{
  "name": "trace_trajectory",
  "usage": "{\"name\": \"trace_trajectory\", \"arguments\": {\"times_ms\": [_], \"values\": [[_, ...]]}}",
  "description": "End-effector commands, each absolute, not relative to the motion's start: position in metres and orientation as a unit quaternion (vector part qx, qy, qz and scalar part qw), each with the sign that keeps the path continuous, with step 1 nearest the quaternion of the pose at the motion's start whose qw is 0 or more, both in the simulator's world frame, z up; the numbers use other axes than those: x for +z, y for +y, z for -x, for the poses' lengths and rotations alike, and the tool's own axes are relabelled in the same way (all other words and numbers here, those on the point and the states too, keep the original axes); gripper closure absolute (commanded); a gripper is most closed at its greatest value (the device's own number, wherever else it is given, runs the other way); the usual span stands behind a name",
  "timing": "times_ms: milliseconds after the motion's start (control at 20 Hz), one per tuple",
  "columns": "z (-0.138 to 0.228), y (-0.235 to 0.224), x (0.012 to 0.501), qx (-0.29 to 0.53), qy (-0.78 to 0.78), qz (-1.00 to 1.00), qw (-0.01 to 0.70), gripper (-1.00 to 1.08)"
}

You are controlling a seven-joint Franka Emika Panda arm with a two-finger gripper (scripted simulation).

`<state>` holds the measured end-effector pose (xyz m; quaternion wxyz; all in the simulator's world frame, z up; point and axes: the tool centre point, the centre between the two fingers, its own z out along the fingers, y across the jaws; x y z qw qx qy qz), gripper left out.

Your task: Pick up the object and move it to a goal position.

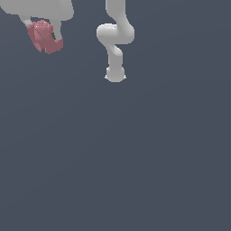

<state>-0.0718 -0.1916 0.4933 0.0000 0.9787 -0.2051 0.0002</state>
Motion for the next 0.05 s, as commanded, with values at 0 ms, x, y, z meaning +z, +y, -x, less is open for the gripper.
{"name": "trace_trajectory", "arguments": {"times_ms": [0], "values": [[0.0716,-0.1921,0.4944,0.0,-0.205,-0.979,0.0,1.08]]}}
